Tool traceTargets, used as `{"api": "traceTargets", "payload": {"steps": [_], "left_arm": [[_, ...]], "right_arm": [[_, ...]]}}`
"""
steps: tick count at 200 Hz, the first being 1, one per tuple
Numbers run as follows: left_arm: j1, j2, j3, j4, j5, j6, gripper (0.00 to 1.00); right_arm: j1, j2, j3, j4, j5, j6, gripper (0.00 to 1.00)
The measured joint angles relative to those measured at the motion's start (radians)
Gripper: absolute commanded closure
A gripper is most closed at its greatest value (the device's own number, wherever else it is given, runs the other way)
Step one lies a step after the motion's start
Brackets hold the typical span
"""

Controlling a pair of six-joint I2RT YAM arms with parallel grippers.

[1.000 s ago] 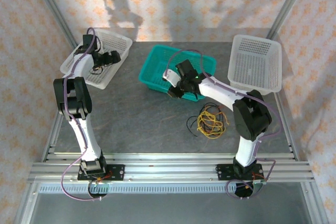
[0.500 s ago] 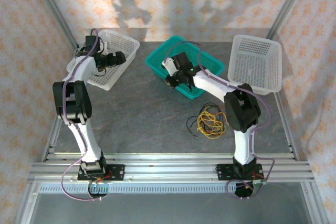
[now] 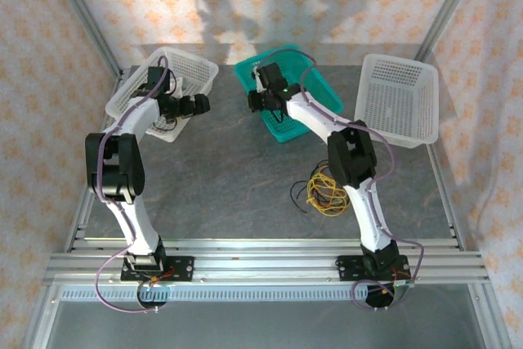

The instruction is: Untangle the cables

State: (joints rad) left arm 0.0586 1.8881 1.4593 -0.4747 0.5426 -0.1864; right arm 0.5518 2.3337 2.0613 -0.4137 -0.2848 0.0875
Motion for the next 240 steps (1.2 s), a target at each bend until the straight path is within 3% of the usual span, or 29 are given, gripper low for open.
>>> {"api": "traceTargets", "payload": {"steps": [8, 33, 62, 124, 156, 168, 192, 240], "left_arm": [[-0.003, -0.003, 0.000, 0.000, 0.000, -0.003, 0.00], [-0.030, -0.008, 0.000, 0.013, 0.001, -0.019, 0.01], [-0.081, -0.007, 0.003, 0.042, 0.020, -0.057, 0.05], [-0.211, 0.129, 0.184, 0.108, 0.047, -0.135, 0.05], [-0.267, 0.226, 0.297, 0.121, 0.061, -0.174, 0.01], [-0.283, 0.267, 0.352, 0.120, 0.054, -0.180, 0.01], [-0.306, 0.313, 0.420, 0.104, -0.003, -0.188, 0.01], [-0.311, 0.335, 0.488, 0.070, -0.150, -0.235, 0.01]], "right_arm": [[-0.005, 0.036, 0.058, -0.008, -0.001, 0.037, 0.64], [-0.019, 0.106, 0.168, -0.016, -0.020, 0.117, 0.50], [-0.046, 0.096, 0.172, -0.012, -0.034, 0.164, 0.47], [-0.174, -0.299, -0.330, 0.127, 0.002, 0.216, 0.47], [-0.245, -0.476, -0.485, 0.192, 0.076, 0.208, 0.40], [-0.277, -0.523, -0.521, 0.190, 0.119, 0.206, 0.27], [-0.360, -0.560, -0.548, 0.167, 0.222, 0.202, 0.16], [-0.576, -0.525, -0.534, 0.096, 0.291, 0.208, 0.17]]}}
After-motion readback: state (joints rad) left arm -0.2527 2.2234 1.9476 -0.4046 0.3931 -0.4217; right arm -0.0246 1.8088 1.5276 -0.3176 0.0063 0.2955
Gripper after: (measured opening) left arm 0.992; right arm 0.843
